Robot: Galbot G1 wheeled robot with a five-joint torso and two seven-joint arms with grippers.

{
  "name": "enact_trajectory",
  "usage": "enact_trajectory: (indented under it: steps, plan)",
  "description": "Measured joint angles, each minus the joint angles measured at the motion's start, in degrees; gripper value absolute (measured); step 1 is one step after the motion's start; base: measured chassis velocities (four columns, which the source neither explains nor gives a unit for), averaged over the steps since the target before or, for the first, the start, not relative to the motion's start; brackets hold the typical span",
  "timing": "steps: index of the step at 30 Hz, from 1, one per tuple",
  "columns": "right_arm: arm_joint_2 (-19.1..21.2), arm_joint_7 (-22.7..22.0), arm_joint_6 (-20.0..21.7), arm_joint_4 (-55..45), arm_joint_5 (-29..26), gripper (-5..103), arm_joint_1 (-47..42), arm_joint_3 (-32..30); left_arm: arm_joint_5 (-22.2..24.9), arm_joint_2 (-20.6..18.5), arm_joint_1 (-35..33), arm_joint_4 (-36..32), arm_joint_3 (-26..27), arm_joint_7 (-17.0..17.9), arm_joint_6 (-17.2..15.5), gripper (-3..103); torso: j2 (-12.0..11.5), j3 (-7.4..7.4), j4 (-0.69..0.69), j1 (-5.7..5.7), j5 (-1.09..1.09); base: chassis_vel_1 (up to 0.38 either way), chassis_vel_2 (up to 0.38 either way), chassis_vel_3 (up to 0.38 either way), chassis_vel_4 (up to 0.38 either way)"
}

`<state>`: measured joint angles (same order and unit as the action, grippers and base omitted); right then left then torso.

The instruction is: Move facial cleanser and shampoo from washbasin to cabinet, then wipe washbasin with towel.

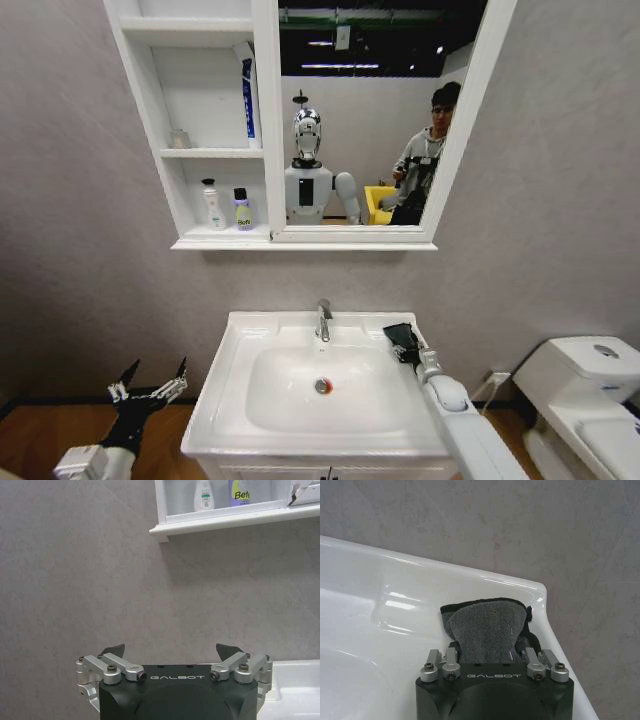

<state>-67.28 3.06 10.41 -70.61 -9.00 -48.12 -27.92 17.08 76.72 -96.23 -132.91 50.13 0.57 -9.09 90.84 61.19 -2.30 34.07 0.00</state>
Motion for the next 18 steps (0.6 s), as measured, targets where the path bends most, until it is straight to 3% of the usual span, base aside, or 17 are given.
enact_trajectory:
  steps: [12,18]
  plan:
    - [0.76,-0.72,-0.01,-1.25,-0.37,9,-0.75,-0.76,0.0,0.0,0.0,0.0,0.0,0.0,0.0,100,0.0,0.0,0.0,0.0,0.0,0.0,0.0,0.0,0.0]
    - [1.12,-1.17,0.18,-2.88,-0.79,8,-1.39,-0.82,0.0,0.0,0.0,0.0,0.0,0.0,0.0,100,0.0,0.0,0.0,0.0,0.0,0.0,0.0,0.0,0.0]
